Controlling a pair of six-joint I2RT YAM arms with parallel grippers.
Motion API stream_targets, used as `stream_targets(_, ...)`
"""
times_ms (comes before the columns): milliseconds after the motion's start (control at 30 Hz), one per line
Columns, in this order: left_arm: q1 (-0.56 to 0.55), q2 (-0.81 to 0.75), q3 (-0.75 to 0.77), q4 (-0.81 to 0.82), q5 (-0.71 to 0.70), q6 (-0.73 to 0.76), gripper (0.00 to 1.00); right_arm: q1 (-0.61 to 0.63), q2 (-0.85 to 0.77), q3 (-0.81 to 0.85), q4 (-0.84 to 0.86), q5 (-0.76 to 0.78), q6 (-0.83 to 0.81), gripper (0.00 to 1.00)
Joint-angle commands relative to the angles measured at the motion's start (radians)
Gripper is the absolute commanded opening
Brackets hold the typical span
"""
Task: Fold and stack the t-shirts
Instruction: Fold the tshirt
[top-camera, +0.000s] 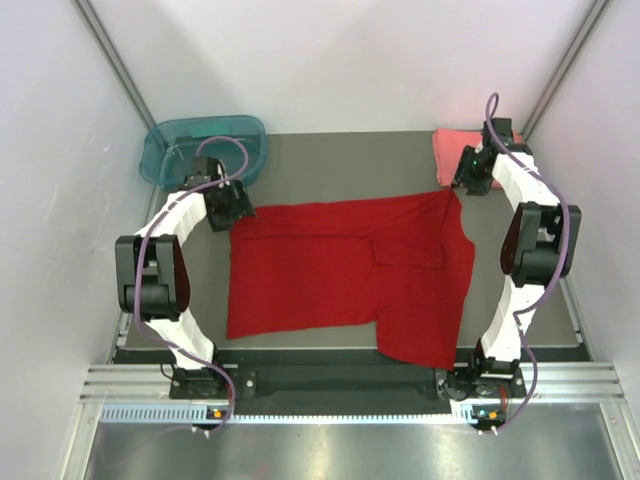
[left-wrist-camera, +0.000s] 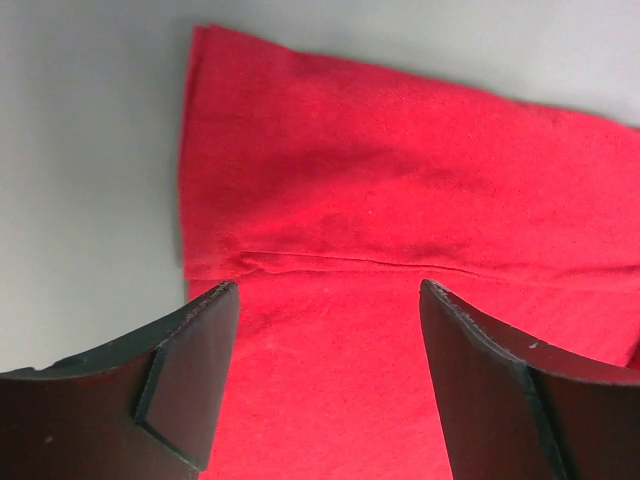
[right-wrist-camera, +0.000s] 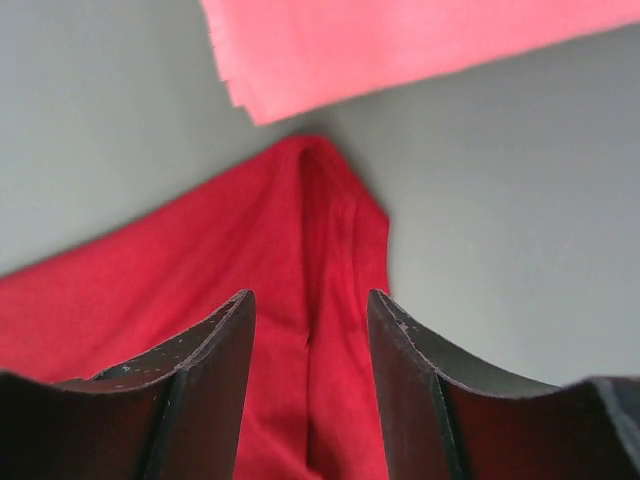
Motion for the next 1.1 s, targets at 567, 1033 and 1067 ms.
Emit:
stream_targets(567,0.004,0.225,0.165,0.066,-0.1,0.183,0.57,0.037,-0.177,-0.133,0.064,-0.137,-0.006,0.49)
stream_targets(1033,0.004,0.269,0.118,0.149,-0.163,0.161,0.25,0.044,-0.236,-0.155,0.047,-0.14,-0.003,0.48)
stream_targets(1067,0.006,0.277,0.125,0.146,-0.168,0.172,0.23,0.047,-0.239,-0.158,0.04,-0.141,-0.002,0.48)
